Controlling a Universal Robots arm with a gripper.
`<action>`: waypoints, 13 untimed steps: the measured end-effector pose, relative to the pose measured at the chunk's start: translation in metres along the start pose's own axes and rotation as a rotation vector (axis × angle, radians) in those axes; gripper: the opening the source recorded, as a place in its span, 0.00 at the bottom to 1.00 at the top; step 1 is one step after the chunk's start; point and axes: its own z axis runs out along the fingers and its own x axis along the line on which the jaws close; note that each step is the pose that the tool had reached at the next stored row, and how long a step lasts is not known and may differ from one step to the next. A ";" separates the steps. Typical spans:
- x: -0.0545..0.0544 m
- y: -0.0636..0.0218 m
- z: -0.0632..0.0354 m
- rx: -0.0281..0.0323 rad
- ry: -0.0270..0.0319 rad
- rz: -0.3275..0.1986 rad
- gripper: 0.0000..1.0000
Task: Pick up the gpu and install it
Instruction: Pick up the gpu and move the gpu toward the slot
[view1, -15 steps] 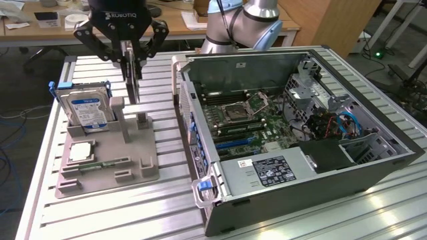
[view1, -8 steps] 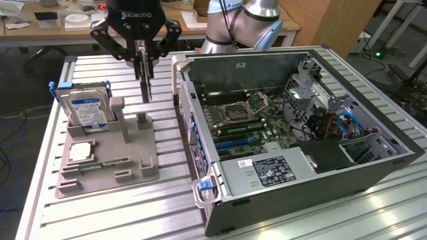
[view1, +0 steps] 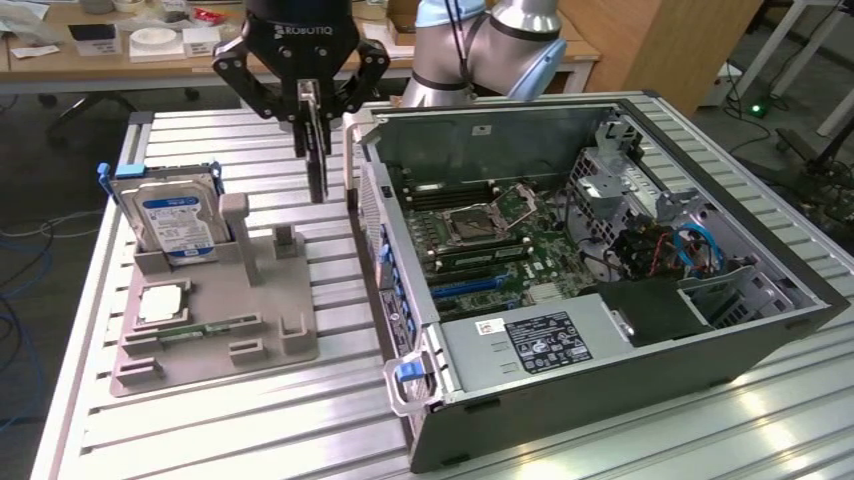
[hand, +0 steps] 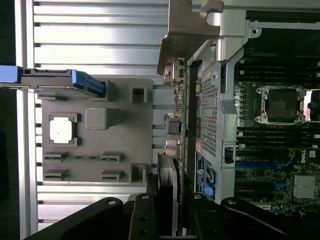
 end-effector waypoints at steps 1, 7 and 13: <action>-0.001 0.0000 0.0000 0.0000 -0.0001 0.005 0.27; -0.003 0.0000 0.0003 0.0000 -0.0010 0.037 0.27; -0.009 0.0001 0.0004 0.0000 -0.0016 0.058 0.27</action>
